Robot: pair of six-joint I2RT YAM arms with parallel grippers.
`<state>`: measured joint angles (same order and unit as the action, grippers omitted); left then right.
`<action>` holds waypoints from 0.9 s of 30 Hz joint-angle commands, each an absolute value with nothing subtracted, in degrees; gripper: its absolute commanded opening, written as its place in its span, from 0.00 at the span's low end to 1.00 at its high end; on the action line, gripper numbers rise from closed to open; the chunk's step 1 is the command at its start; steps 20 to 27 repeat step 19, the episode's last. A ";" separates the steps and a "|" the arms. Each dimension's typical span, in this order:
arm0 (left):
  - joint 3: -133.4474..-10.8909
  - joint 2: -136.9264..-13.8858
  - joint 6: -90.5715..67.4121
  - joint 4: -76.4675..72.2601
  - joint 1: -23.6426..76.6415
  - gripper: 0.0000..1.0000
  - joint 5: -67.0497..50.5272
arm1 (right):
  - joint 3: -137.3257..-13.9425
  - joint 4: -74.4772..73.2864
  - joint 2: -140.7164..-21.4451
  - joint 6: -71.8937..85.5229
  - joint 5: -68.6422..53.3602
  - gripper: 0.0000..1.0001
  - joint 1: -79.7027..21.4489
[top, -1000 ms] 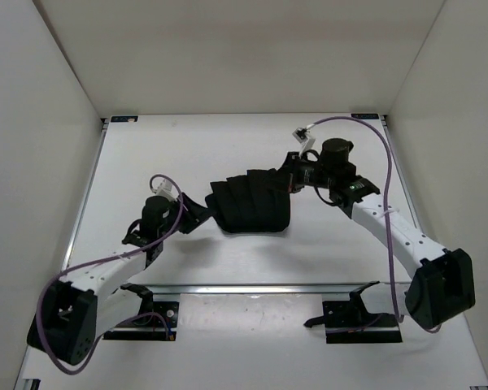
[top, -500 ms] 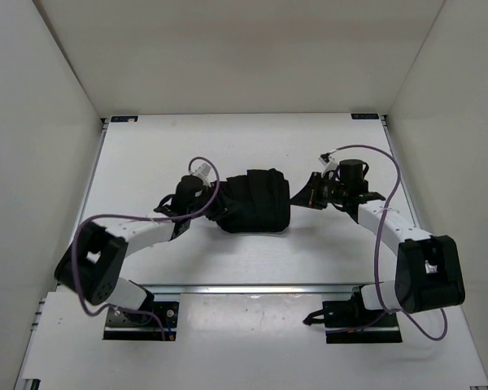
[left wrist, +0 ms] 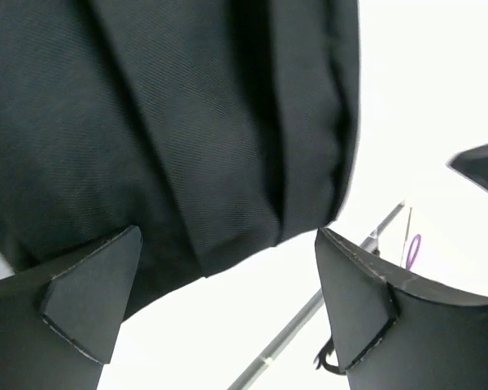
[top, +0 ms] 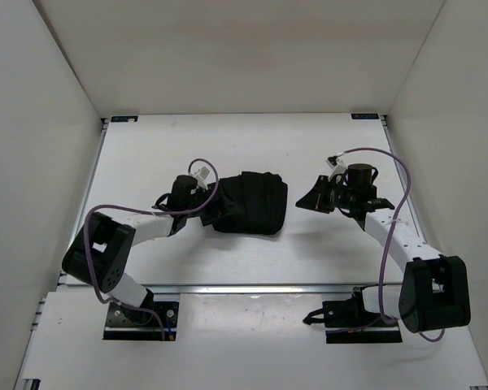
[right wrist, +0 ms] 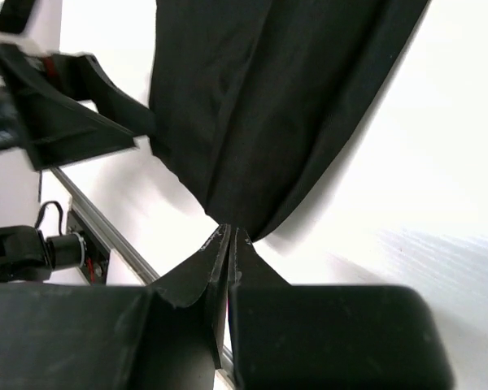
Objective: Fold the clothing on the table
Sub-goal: Fold the skirt
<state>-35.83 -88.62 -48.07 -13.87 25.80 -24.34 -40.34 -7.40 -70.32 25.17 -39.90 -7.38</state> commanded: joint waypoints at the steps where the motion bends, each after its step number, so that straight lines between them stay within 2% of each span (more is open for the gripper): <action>1: -39.63 -85.09 -43.60 -11.89 24.88 0.99 -29.88 | -39.99 -7.29 -70.93 22.95 -40.96 0.00 -7.99; 7: -36.57 -71.39 -39.03 -4.06 18.82 0.98 -31.90 | -39.99 -11.60 -67.07 20.13 -38.76 0.00 -7.47; 11: -39.19 -59.45 -29.82 14.02 15.83 0.99 -22.45 | -41.22 -13.88 -65.31 19.51 -39.46 0.01 -5.89; 15: -40.87 -49.68 -23.48 22.48 11.87 0.99 -17.94 | -41.31 -13.54 -62.84 19.51 -40.16 0.00 -5.54; 19: -44.90 -52.19 -21.10 33.27 12.82 0.99 -9.26 | -41.75 -13.36 -62.31 18.90 -40.52 0.00 -7.03; 27: -44.90 -52.19 -21.10 33.27 12.82 0.99 -9.26 | -41.75 -13.36 -62.31 18.90 -40.52 0.00 -7.03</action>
